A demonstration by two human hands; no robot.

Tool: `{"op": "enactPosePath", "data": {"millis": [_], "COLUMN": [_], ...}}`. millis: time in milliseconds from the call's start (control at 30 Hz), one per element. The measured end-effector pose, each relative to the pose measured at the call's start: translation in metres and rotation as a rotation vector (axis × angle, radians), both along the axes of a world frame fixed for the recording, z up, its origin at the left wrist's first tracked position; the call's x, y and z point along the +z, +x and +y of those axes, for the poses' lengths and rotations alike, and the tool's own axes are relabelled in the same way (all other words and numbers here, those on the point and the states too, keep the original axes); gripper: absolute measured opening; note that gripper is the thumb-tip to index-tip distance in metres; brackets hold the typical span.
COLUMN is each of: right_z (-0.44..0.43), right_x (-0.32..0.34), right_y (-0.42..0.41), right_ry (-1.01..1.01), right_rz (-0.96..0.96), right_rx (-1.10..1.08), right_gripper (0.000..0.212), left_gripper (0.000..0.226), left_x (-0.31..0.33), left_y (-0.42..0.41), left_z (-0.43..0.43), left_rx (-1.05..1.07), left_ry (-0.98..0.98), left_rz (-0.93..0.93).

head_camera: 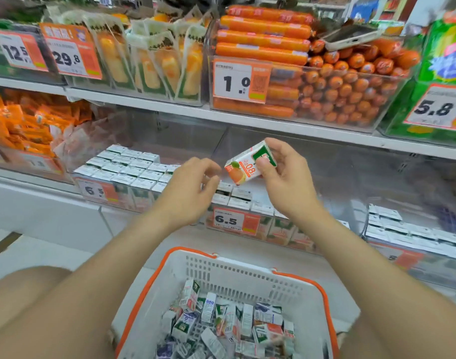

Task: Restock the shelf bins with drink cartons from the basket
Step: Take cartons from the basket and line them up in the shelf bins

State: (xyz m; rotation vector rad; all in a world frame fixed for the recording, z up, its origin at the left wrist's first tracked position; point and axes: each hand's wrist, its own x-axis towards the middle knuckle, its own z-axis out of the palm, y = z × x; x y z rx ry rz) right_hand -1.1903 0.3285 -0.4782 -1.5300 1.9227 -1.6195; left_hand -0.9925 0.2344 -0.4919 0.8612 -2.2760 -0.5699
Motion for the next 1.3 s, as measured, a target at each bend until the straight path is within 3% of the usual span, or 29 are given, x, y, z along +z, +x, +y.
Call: {"op": "enactPosePath", "data": {"millis": [100, 200, 300, 533, 667, 733, 800, 867, 1000, 1100, 1300], "right_z": [0.011, 0.017, 0.011, -0.005, -0.001, 0.008, 0.024, 0.048, 0.083, 0.098, 0.114], "right_x": [0.008, 0.007, -0.002, -0.017, -0.022, -0.020, -0.013, -0.007, -0.039, -0.087, -0.164], "right_y": [-0.017, -0.032, -0.038, -0.045, -0.047, -0.039, -0.023, -0.003, 0.020, 0.022, 0.019], "right_ry": [0.077, 0.344, 0.560, 0.808, 0.782, 0.640, 0.451, 0.423, 0.842, 1.130, 1.322], "right_rz": [0.302, 0.540, 0.541, 0.473, 0.504, 0.633, 0.682, 0.613, 0.721, 0.860, 0.866], "right_rx": [-0.128, -0.146, -0.045, 0.175, 0.135, 0.065, 0.051, 0.185, 0.481, 0.559, 0.551], "right_gripper": [0.045, 0.043, 0.041, 0.044, 0.047, 0.042, 0.032, 0.028, 0.027, 0.034, 0.032], "left_gripper": [0.023, 0.025, 0.028, 0.026, 0.019, 0.020, 0.020, 0.021, 0.013, 0.020, 0.021], "left_x": [-0.022, -0.034, -0.042, -0.047, -0.042, -0.042, -0.049, -0.060, -0.091, -0.128, -0.215], "left_y": [-0.008, -0.017, -0.026, -0.032, -0.030, -0.030, -0.029, -0.030, -0.035, -0.031, -0.022], "left_z": [0.003, 0.012, 0.016, 0.021, 0.038, 0.051, 0.060, 0.066, 0.076, 0.083, 0.086], "left_rx": [-0.043, -0.100, -0.136, -0.127, -0.098, -0.059, -0.033, -0.051, -0.198, -0.332, -0.492], "left_ry": [-0.260, -0.382, -0.384, -0.335, -0.366, -0.366, -0.395, -0.453, -0.172, -0.019, 0.175], "left_rz": [-0.201, -0.301, -0.365, -0.397, -0.269, -0.230, -0.279, -0.385, -0.654, -0.922, -1.282]}}
